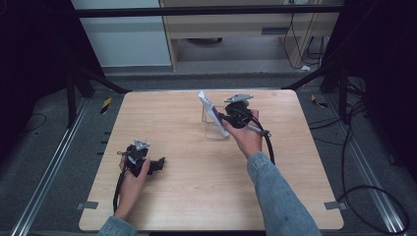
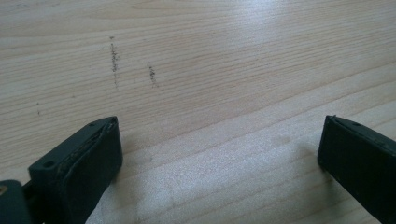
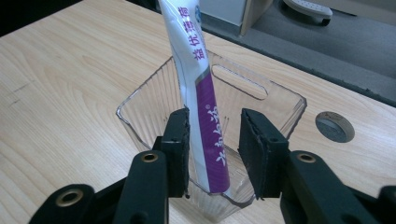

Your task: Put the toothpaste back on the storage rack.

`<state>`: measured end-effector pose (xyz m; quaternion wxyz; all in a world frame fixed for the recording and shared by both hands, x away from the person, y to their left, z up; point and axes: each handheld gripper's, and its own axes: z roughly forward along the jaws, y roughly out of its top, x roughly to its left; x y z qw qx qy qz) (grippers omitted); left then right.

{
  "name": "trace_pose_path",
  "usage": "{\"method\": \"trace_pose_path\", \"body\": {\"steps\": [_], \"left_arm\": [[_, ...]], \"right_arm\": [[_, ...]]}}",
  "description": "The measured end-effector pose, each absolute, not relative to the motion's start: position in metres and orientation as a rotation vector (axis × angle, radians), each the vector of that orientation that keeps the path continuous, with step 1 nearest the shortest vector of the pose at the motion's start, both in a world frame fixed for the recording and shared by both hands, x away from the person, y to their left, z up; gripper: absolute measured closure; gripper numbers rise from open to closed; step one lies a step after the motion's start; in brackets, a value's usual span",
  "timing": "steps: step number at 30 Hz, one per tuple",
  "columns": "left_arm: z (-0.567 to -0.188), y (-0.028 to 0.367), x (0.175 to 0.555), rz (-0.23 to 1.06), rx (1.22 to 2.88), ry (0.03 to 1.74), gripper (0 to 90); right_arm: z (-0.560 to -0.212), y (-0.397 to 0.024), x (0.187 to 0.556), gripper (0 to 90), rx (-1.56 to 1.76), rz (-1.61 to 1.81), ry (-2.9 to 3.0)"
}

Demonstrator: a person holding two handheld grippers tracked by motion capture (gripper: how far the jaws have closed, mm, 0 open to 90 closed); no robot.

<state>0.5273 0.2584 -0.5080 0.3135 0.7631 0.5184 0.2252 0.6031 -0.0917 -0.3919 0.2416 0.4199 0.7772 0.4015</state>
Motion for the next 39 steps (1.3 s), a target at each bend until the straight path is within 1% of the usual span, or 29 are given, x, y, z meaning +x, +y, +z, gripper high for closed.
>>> {"method": "trace_pose_path", "body": {"steps": [1,2,3,6,7,8,11,21,24,28,39], "left_arm": [[-0.508,0.258,0.527,0.594,2.012,1.367,0.0],[-0.508,0.258,0.527,0.594,2.012,1.367,0.0],[-0.508,0.258,0.527,0.594,2.013,1.367,0.0],[-0.508,0.258,0.527,0.594,2.013,1.367,0.0],[-0.508,0.258,0.527,0.594,2.013,1.367,0.0],[-0.508,0.258,0.527,0.593,2.013,1.367,0.0],[-0.508,0.258,0.527,0.594,2.013,1.367,0.0],[-0.508,0.258,0.527,0.593,2.013,1.365,0.0],[-0.508,0.258,0.527,0.593,2.014,1.364,0.0],[-0.508,0.258,0.527,0.593,2.014,1.364,0.0],[-0.508,0.259,0.527,0.593,2.015,1.364,0.0]], "right_arm": [[-0.391,-0.092,0.602,60.2,1.146,1.106,2.121],[-0.39,-0.091,0.601,54.7,1.148,1.124,2.114],[-0.39,-0.091,0.601,54.7,1.148,1.124,2.114],[-0.385,-0.091,0.597,48.1,1.132,1.168,2.093],[-0.382,-0.092,0.595,43.9,1.12,1.189,2.083],[-0.382,-0.092,0.595,43.9,1.12,1.189,2.083],[-0.38,-0.092,0.592,35.2,1.114,1.203,2.074],[-0.377,-0.099,0.589,15.5,1.102,1.219,2.093],[-0.376,-0.1,0.586,11.8,1.09,1.177,2.099],[-0.374,-0.103,0.581,9.5,1.068,1.193,2.115],[-0.375,-0.118,0.57,10.0,1.056,1.16,2.108]]}}
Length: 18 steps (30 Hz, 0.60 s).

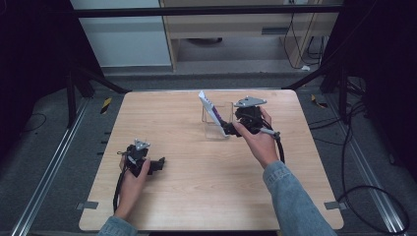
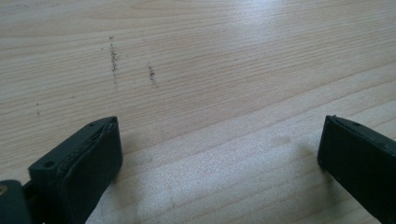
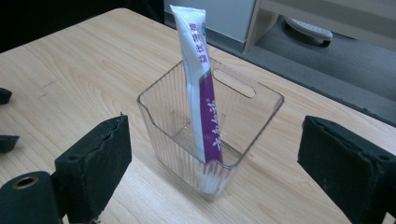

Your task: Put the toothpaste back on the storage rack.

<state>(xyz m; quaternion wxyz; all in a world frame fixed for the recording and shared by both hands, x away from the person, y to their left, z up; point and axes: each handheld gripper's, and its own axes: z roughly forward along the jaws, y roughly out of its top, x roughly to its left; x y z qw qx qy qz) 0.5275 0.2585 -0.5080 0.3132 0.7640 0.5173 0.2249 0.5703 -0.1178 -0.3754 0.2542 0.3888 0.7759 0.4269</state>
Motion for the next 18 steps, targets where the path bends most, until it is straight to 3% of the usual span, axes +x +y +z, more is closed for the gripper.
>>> {"method": "trace_pose_path", "body": {"steps": [18], "left_arm": [[-0.508,0.259,0.527,0.593,2.014,1.364,0.0]], "right_arm": [[-0.382,-0.156,0.554,12.0,1.051,1.113,2.087]]}}
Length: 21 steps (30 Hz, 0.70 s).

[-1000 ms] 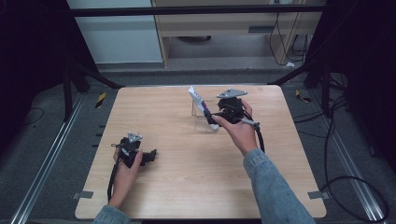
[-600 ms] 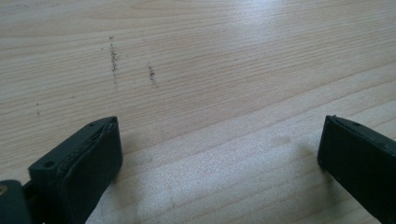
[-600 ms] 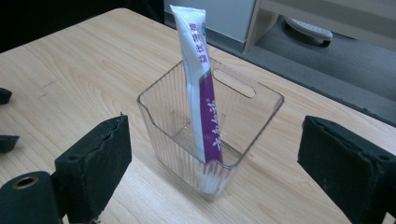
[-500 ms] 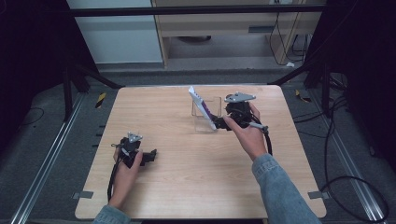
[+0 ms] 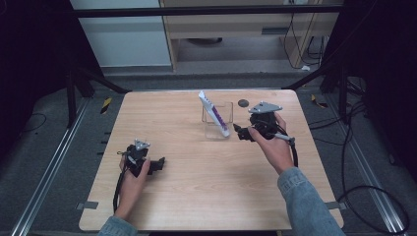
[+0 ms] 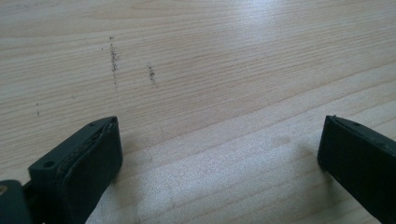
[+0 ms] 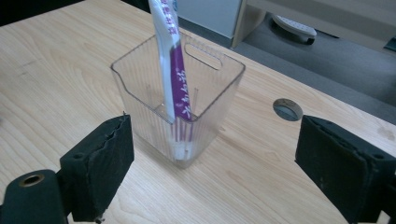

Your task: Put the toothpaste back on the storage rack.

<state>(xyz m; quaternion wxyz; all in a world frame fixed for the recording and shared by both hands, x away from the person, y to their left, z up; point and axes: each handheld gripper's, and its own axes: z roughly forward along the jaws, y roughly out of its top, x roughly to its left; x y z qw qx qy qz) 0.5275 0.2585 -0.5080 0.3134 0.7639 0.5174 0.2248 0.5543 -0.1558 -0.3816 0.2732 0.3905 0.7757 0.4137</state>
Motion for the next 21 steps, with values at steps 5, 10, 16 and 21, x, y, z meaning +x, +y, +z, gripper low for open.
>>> {"method": "trace_pose_path", "body": {"steps": [5,10,16,21], "left_arm": [[-0.508,0.259,0.527,0.593,2.015,1.364,0.0],[-0.508,0.259,0.527,0.593,2.015,1.364,0.0],[-0.508,0.259,0.527,0.593,2.015,1.364,0.0],[-0.508,0.259,0.527,0.593,2.015,1.364,0.0]], "right_arm": [[-0.387,-0.164,0.552,12.0,1.057,1.087,2.098],[-0.396,-0.174,0.548,12.0,1.074,1.065,2.109],[-0.407,-0.189,0.543,11.9,1.108,1.039,2.109],[-0.421,-0.202,0.541,12.1,1.153,1.022,2.101]]}}
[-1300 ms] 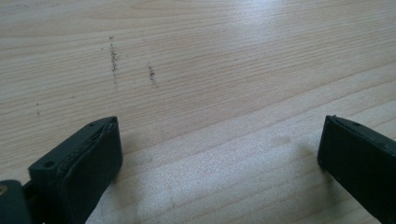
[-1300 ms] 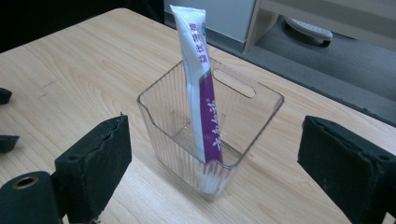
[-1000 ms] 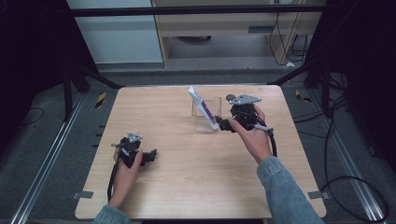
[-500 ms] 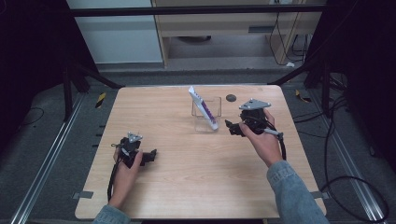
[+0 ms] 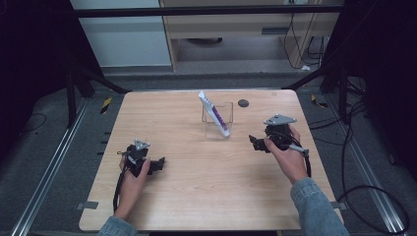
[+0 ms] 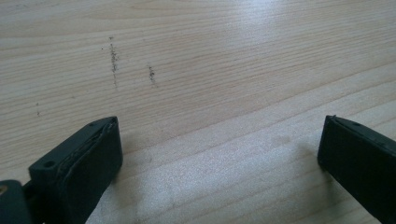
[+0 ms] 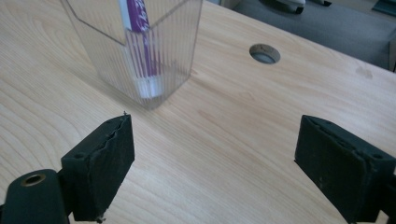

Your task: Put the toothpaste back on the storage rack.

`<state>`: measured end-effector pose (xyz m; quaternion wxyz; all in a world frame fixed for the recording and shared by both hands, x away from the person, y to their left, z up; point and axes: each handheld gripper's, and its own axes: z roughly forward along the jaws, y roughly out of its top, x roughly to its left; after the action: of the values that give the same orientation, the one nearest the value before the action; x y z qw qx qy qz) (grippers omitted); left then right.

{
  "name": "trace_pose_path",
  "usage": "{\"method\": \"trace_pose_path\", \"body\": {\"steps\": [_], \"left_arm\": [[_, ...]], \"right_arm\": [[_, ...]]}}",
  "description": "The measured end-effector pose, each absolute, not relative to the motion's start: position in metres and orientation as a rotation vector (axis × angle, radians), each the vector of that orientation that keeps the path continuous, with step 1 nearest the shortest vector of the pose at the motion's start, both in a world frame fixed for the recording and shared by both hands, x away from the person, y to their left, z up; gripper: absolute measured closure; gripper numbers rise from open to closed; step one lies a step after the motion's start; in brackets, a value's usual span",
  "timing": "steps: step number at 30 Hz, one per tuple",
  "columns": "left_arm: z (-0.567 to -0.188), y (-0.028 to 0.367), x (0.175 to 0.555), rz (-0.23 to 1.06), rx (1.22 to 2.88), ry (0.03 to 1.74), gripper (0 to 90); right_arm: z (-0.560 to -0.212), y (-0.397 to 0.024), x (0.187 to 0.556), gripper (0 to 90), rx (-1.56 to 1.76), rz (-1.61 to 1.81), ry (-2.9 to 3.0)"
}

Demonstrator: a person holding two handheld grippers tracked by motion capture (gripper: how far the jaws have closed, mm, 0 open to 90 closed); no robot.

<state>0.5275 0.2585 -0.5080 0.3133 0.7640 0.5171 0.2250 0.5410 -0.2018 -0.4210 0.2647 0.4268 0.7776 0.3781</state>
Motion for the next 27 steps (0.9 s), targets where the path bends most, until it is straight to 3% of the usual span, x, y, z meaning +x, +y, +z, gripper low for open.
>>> {"method": "trace_pose_path", "body": {"steps": [27], "left_arm": [[-0.508,0.258,0.527,0.591,2.018,1.36,0.0]], "right_arm": [[-0.493,-0.235,0.541,12.1,1.373,0.934,2.107]]}}
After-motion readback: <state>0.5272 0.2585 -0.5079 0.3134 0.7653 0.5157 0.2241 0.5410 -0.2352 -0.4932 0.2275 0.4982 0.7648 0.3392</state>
